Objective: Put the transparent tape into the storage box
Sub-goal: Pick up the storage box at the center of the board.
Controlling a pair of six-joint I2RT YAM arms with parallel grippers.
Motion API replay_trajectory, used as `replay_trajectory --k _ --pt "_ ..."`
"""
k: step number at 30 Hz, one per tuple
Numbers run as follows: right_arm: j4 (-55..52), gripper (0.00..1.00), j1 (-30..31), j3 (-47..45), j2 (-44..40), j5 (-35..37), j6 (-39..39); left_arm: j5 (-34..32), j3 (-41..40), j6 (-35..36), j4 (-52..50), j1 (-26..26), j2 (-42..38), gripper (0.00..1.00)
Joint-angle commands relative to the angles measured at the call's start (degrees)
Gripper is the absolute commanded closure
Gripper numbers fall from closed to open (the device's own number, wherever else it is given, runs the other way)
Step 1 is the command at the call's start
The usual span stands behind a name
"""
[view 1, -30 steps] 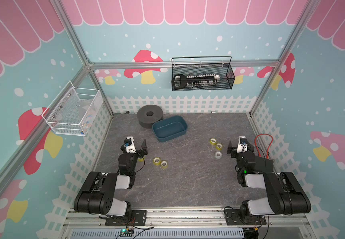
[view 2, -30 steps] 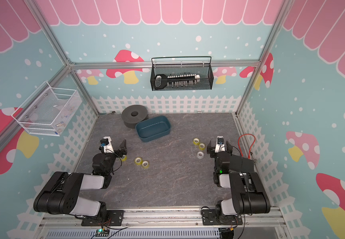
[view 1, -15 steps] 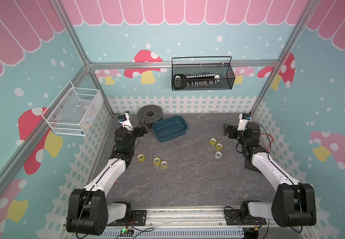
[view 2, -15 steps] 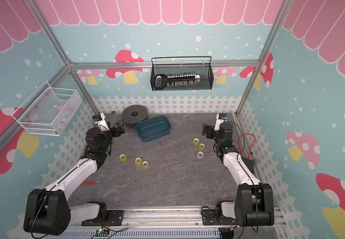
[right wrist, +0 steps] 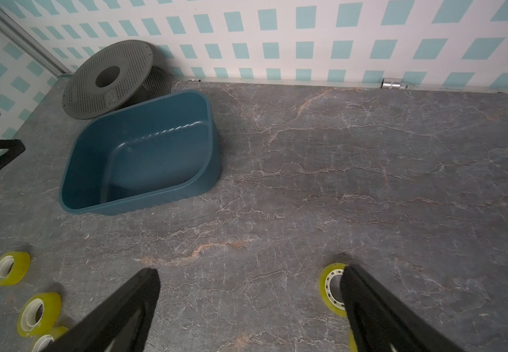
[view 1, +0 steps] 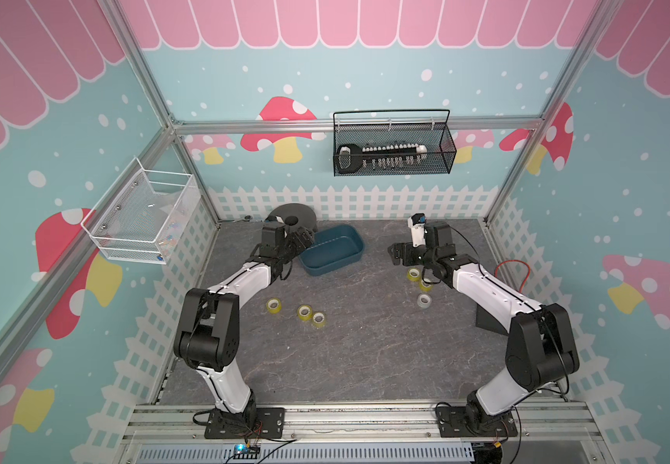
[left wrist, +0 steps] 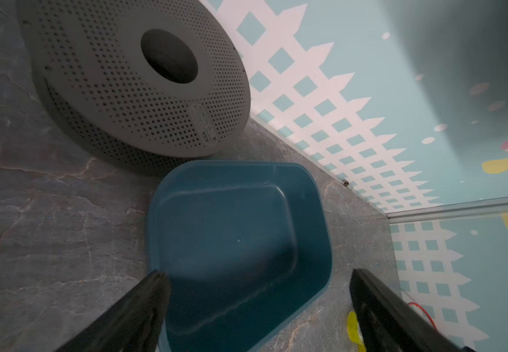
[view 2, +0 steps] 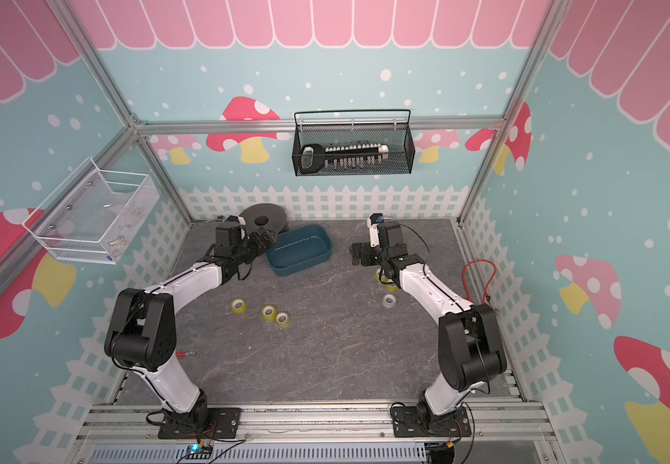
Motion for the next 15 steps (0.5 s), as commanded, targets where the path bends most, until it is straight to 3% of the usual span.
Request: replay_trajectory --k 1,2,6,12,15 --pt "-1.1 0.01 1.0 1.7 1.2 3.1 -1.4 -6.7 4.0 -2.3 -7.9 0.1 3.1 0.17" --pt "-1.1 0.01 1.0 1.8 1.4 3.4 -1.6 -8.7 3.1 -2.6 -8.1 0.1 2.8 0.21" --pt "-1.7 0.01 1.3 2.1 2.3 4.0 -2.0 -13.7 0.5 -2.4 -8.2 0.0 1.3 0.22" --pt "-1.2 0.01 1.6 2.0 3.5 4.3 -1.9 -12.7 4.1 -0.8 -10.9 -0.3 7.1 0.3" --pt "-0.7 0.01 1.6 1.9 4.0 4.2 -1.5 -11.4 6.4 0.1 -11.0 -0.4 10.2 0.41"
